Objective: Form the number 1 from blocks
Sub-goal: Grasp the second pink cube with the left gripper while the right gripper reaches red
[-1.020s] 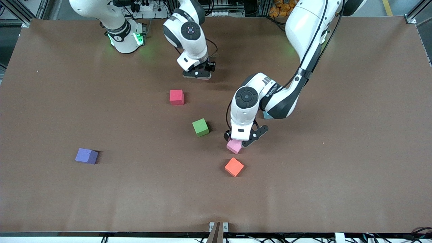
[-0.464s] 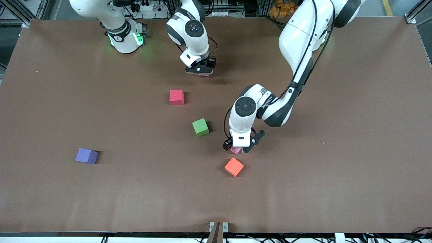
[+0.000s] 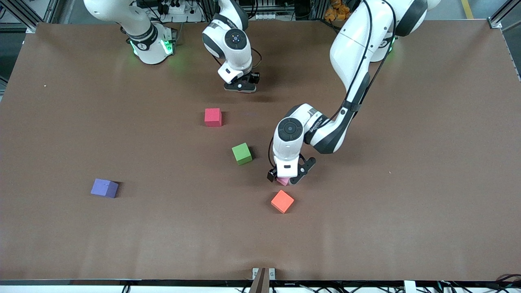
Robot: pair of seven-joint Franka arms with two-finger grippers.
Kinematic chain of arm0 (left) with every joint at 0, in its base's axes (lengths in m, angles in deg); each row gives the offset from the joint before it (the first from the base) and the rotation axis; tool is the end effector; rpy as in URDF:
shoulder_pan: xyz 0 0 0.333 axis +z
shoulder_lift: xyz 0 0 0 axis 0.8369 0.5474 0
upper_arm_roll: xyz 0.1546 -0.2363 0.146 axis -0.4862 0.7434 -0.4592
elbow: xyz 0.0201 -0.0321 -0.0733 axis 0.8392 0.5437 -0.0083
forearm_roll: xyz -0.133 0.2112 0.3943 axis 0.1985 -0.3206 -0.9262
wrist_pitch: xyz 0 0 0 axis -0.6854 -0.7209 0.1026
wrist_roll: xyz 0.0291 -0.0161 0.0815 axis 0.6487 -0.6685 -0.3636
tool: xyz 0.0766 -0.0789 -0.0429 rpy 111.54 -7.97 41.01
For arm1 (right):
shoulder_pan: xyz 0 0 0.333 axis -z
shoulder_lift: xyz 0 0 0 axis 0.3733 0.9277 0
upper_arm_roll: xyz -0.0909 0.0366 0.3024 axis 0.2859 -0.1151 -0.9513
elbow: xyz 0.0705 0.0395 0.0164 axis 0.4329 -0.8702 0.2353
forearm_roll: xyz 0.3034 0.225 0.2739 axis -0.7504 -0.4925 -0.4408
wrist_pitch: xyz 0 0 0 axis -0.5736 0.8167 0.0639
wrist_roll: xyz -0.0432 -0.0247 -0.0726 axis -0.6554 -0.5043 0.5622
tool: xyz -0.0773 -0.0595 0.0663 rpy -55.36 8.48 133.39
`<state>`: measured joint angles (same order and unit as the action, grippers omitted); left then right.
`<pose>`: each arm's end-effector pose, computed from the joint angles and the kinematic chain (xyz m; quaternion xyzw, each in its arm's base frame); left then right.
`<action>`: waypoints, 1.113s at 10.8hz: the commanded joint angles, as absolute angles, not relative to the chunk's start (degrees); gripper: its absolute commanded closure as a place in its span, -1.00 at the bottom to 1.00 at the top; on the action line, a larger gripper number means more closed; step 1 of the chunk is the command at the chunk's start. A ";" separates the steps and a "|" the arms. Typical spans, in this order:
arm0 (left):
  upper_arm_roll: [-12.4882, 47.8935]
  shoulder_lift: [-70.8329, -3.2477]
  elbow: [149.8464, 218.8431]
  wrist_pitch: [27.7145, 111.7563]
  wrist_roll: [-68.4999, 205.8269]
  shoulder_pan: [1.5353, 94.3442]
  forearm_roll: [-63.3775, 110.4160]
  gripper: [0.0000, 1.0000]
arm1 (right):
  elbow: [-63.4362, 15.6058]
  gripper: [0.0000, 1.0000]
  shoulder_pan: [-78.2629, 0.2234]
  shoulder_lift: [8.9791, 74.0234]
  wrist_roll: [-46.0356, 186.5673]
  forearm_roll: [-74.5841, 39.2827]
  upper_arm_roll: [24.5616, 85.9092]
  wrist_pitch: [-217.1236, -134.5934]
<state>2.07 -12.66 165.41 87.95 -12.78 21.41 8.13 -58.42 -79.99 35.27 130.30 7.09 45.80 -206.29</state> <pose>0.6323 -0.4839 0.1276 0.9176 0.3947 0.0395 0.0248 0.2561 0.4852 0.1279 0.9965 -0.0301 -0.0785 0.0012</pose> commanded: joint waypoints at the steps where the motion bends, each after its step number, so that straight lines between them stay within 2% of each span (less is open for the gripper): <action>1: 0.18 -11.33 163.29 88.01 -13.30 20.87 7.41 -1.00 | -58.75 -0.90 -80.72 35.18 131.20 6.71 45.92 -207.28; 2: 0.17 -11.25 163.29 88.01 -13.13 20.95 7.41 -1.00 | -58.75 -1.00 -80.55 34.48 131.20 6.71 45.92 -207.10; 5: 0.17 -11.33 163.38 87.92 -12.43 20.87 7.32 -1.00 | -58.84 -1.00 -77.48 29.04 131.02 7.06 45.92 -203.61; 6: 0.26 -11.42 163.47 87.92 -12.08 20.78 7.32 -0.85 | -58.84 -1.00 -76.08 27.72 130.85 7.33 45.92 -202.89; 7: 0.43 -11.42 163.56 87.92 -12.07 20.78 7.41 -0.42 | -58.84 -1.00 -74.32 26.75 130.67 7.42 45.92 -201.84; 8: 0.61 -11.60 163.65 87.84 -12.07 20.78 7.58 0.18 | -58.84 -1.00 -72.13 25.78 129.97 8.29 45.92 -200.52; 9: 0.69 -11.77 163.65 87.84 -12.07 21.04 7.76 0.93 | -58.84 -1.00 -69.06 24.90 127.01 11.17 45.92 -198.60; 10: 0.70 -11.95 163.65 87.84 -11.90 21.04 7.50 1.00 | -58.84 -1.00 -66.33 24.63 123.58 12.24 45.92 -197.71; 12: 1.66 -13.08 164.17 86.18 -11.81 19.91 7.06 1.00 | -58.66 -1.00 -62.11 25.33 117.34 12.60 45.92 -197.96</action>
